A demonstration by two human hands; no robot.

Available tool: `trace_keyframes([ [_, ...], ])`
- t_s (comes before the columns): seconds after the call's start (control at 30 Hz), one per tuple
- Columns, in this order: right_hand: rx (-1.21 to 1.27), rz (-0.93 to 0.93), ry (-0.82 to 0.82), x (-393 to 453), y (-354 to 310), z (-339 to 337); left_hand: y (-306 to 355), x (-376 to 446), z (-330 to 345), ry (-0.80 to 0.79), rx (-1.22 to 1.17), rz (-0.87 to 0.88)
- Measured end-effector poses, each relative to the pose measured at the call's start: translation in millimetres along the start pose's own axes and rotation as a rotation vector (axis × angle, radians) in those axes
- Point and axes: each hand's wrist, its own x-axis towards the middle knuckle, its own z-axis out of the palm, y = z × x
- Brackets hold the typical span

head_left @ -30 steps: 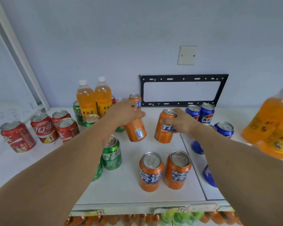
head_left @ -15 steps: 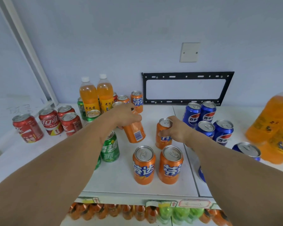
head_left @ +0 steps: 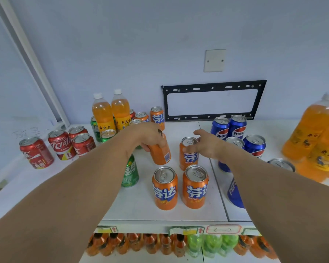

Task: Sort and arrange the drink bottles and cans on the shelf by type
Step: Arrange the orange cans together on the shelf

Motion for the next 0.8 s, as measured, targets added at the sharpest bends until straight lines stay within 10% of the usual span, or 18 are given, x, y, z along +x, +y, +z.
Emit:
trace_keyframes([
  [0.8, -0.221, 0.037, 0.126, -24.6, 3.0, 1.6, 19.1, -8.2, 24.7, 0.037, 0.35, 0.027],
])
